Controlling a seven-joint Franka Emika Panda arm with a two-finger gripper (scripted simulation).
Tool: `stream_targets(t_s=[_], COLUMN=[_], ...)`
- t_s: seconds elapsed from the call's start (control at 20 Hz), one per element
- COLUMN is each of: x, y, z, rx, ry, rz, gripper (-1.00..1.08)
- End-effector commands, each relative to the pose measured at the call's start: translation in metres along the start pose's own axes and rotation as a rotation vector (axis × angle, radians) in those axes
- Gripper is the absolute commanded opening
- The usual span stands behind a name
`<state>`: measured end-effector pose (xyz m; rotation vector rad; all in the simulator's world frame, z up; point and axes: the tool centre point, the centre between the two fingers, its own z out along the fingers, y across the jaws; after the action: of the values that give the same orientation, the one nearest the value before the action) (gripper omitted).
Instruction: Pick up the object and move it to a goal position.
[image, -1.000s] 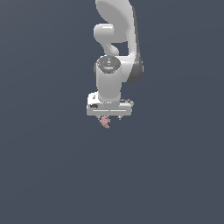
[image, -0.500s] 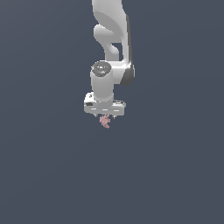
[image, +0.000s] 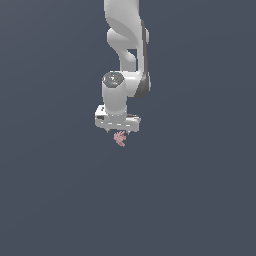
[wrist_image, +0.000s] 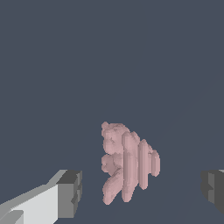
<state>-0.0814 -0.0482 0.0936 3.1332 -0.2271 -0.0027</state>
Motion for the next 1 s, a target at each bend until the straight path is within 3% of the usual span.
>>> stream_targets(t_s=[0.0,0.85,0.9,0.95], x=[0.0,-0.001,-0.001,-0.001], y=[0.0,0.0,0.0,0.0], z=[0.0,0.051,0.051,0.051], rx=[0.0,0.0,0.0,0.0], ry=[0.0,0.002,0.002,0.002], rz=[0.0,0.002,0.002,0.002], gripper=[1.0,1.0,-1.0,-1.0])
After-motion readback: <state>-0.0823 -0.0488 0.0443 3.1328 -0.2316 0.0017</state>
